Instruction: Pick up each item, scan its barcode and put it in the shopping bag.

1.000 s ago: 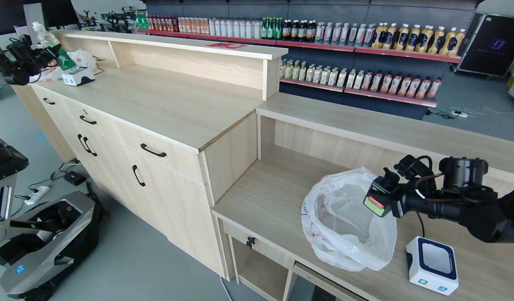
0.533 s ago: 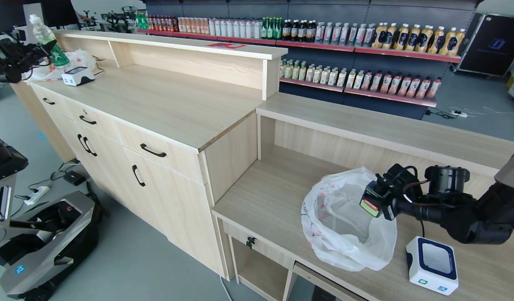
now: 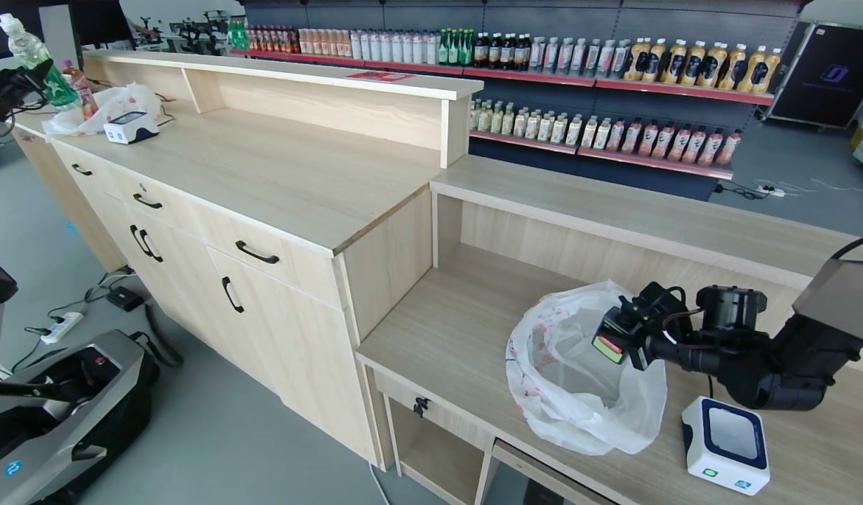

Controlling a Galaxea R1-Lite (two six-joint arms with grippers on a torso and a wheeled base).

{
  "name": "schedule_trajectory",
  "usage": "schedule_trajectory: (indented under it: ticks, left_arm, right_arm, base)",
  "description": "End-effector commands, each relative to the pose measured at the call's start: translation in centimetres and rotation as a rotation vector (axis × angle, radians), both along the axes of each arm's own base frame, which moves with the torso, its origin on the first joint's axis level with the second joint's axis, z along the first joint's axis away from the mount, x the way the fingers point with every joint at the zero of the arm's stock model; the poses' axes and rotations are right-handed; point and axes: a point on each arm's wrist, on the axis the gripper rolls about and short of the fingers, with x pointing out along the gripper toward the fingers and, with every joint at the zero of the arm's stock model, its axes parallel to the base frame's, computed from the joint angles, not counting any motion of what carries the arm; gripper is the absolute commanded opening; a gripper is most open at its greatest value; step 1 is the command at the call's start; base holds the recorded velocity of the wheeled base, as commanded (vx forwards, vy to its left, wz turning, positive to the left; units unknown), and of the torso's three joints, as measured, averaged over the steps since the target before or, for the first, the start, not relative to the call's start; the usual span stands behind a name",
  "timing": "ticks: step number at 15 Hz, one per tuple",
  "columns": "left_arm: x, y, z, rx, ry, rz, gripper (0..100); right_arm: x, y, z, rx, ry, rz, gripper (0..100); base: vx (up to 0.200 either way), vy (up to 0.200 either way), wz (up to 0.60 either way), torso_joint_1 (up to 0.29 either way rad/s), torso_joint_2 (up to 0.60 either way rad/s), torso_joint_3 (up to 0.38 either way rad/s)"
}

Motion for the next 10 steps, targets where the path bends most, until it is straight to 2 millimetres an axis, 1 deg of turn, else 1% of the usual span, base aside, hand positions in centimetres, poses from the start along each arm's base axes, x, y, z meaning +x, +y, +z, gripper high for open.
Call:
schedule_trajectory:
  ticks: [1,4,6,10]
  left_arm:
    - [0.0,0.0,0.0,0.0,0.0,0.001,100]
    - [0.0,0.0,0.0,0.0,0.0,0.001,100]
    - [0.0,0.0,0.0,0.0,0.0,0.001,100]
    - [0.0,0.0,0.0,0.0,0.0,0.001,100]
  right_arm:
    - [0.8,-0.2,-1.3,0.014,0.008,-0.009,0]
    - [1.5,-0.2,-1.8,0.035,0.007,-0.016,0]
    - [2.1,-0.2,-2.6,0.041,0.012,-0.017,0]
    - [2.5,-0.1,-3.5,0.042,0.016,-0.014,0]
  base:
    - [0.0,0.0,0.0,0.0,0.0,0.0]
    - [0.0,0.0,0.0,0.0,0.0,0.0]
    - [0.0,0.0,0.0,0.0,0.0,0.0]
    - [0.0,0.0,0.0,0.0,0.0,0.0]
